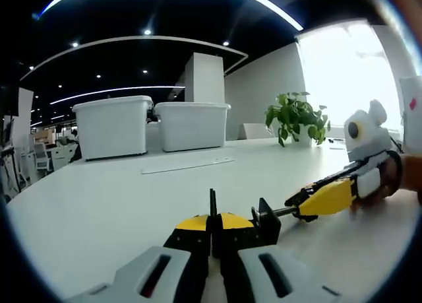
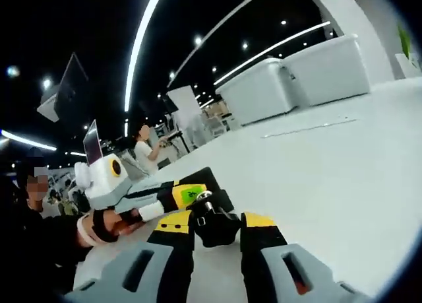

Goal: Clamp the fixed fixture on the desktop, loosen the retaining clip, secure it to the edge of the desk, and tighten the retaining clip.

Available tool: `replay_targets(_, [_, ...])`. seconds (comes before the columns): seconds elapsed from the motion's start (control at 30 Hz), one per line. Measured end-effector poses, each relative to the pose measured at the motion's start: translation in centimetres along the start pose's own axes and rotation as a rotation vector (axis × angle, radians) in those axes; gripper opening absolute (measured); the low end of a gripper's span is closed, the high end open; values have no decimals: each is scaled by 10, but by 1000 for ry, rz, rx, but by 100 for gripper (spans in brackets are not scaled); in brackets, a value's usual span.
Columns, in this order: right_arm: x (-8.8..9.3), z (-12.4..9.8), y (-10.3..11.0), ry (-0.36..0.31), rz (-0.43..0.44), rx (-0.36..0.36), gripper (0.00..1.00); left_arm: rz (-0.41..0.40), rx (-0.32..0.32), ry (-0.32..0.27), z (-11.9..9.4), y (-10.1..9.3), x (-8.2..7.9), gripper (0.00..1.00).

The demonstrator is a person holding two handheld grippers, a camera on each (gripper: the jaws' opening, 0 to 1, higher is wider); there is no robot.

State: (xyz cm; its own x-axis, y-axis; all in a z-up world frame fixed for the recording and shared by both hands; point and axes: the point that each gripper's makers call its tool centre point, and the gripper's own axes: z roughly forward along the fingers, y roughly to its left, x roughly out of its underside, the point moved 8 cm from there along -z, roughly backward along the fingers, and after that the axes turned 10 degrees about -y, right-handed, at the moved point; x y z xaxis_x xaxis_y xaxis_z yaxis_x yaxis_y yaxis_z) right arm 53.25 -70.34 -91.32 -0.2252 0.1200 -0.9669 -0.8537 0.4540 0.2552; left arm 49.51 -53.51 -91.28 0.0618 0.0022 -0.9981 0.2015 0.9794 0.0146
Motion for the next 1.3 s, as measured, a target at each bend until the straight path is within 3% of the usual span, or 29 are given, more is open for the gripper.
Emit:
replay_targets(0.13, [0, 2, 2, -24, -260, -20, 26, 0, -4, 0, 0, 0, 0, 4])
replay_targets(0.37, [4, 3, 5, -12, -500, -9, 26, -2, -7, 1, 0, 0, 0, 4])
replay_targets(0.6, [5, 2, 14, -10, -665, -9, 26, -2, -9, 1, -1, 1, 0, 4])
replay_targets(0.73, [5, 2, 14, -13, -702, -9, 26, -1, -11, 2, -1, 1, 0, 4])
replay_targets(0.8, [3, 2, 14, -24, -779, -10, 26, -3, -12, 2, 0, 1, 0, 4])
replay_targets(1.07, [5, 3, 14, -13, -663, -10, 27, -5, -13, 3, 1, 1, -1, 4])
replay_targets(1.13, [7, 3, 10, 6, -587, -9, 28, -6, -13, 3, 1, 1, -1, 4])
replay_targets(1.23, [4, 5, 6, 19, -463, -20, 41, -3, -11, 2, 1, 1, -1, 4])
replay_targets(1.3, [4, 2, 10, 22, -383, -23, 44, -2, -11, 2, 1, 1, -1, 4])
